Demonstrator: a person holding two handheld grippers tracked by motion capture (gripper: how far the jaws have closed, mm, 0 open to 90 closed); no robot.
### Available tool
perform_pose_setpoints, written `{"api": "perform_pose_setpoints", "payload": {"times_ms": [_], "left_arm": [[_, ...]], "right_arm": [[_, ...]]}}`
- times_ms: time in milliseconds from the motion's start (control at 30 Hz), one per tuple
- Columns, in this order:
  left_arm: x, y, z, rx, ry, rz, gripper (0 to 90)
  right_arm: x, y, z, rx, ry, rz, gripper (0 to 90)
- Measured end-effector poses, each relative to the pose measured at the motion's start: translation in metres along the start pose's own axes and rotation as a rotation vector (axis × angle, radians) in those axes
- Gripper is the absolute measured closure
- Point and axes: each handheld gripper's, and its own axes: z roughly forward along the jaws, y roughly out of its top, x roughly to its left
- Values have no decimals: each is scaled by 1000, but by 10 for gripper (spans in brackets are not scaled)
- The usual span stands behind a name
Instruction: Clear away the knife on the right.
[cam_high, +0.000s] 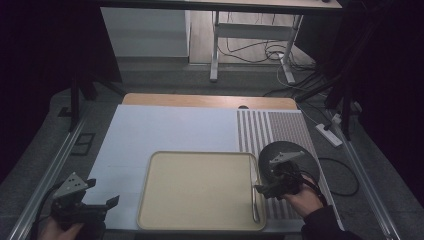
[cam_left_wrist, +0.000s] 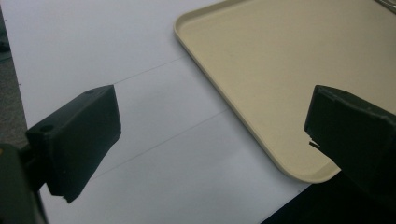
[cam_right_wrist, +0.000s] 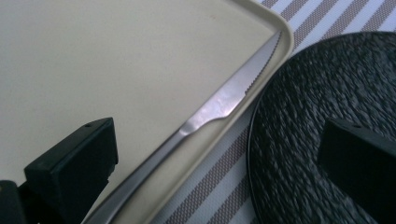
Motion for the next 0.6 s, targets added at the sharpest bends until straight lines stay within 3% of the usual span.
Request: {"api": "perform_pose_setpoints", "payload": {"times_ms": [600], "left_arm": [[0, 0, 0, -1, -3, -1, 34]], "right_arm": [[-2, -30, -26, -23, -55, 64, 0]]}}
